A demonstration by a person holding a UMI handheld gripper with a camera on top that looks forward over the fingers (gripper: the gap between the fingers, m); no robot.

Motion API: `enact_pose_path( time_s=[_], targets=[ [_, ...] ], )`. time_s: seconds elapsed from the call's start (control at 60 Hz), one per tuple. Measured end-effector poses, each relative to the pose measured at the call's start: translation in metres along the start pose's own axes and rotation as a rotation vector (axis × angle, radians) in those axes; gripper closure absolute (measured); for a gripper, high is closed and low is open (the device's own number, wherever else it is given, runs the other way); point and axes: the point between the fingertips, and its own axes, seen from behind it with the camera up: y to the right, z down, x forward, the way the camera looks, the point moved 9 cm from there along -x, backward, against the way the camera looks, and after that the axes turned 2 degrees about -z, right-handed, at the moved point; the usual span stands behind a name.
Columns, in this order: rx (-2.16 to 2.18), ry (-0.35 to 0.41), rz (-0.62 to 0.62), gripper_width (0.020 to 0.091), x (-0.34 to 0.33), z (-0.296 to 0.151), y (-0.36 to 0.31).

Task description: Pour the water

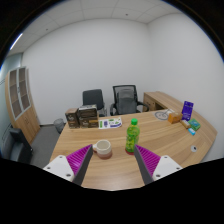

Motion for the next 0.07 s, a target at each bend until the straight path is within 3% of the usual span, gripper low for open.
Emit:
enact_pose_path(
  time_s=[0.067],
  targets=[
    [-0.001,0.007,-0.005,0.0250,-0.0034,-0.0046,-0.0031]
  ],
)
